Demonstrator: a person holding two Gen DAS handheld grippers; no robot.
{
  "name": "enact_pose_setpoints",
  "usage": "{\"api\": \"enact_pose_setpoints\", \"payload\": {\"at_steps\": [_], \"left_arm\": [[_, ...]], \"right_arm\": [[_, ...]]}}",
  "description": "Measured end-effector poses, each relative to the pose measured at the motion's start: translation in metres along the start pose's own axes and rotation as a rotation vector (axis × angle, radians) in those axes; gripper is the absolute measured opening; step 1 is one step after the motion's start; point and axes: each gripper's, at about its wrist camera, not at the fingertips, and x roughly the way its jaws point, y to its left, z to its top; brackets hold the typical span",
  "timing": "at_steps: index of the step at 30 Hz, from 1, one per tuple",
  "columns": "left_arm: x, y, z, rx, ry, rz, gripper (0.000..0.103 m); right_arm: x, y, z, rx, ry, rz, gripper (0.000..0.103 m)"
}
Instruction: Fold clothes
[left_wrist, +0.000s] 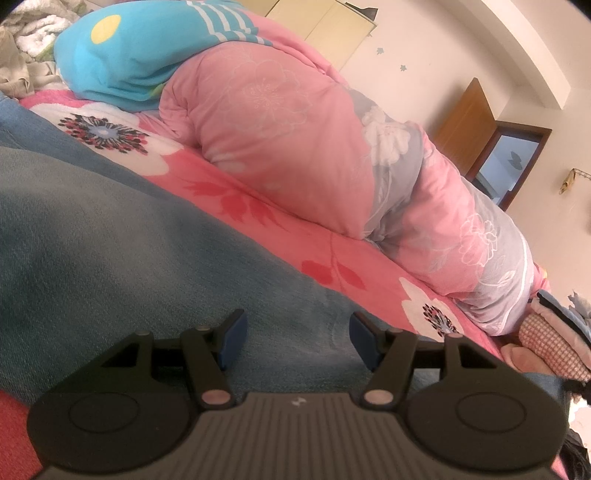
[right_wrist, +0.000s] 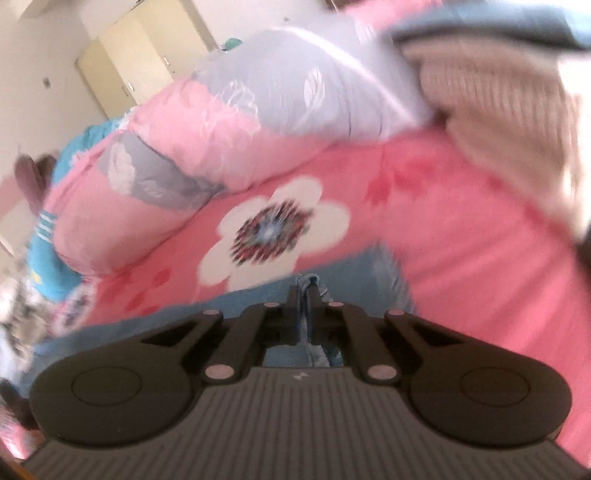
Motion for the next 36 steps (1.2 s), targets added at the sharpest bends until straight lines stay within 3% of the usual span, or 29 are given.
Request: {"api": "enact_pose_setpoints", "payload": {"at_steps": [4, 12, 26, 36], "left_arm": [[0.0, -0.001, 0.0, 0.002, 0.0, 0.001, 0.063], [0.0, -0.001, 0.0, 0.002, 0.0, 0.001, 0.063], [-0.001, -0.001, 0.0, 0.002, 0.0, 0.001, 0.063], [-0.001, -0.002, 0.001, -0.003, -0.001, -0.004, 0.063]], "right_arm": [[0.024, 0.0, 0.023, -0.101, -0.002, -0.076, 0.001], [0.079, -0.009, 0.021, -0.194, 0.067, -0.206, 0.001], [0.119, -0.014, 0.019, -0.232, 0.126, -0.259, 0.001], [0.105, -0.022, 0.019, -0.183, 0.093, -0.306, 0.007]]}}
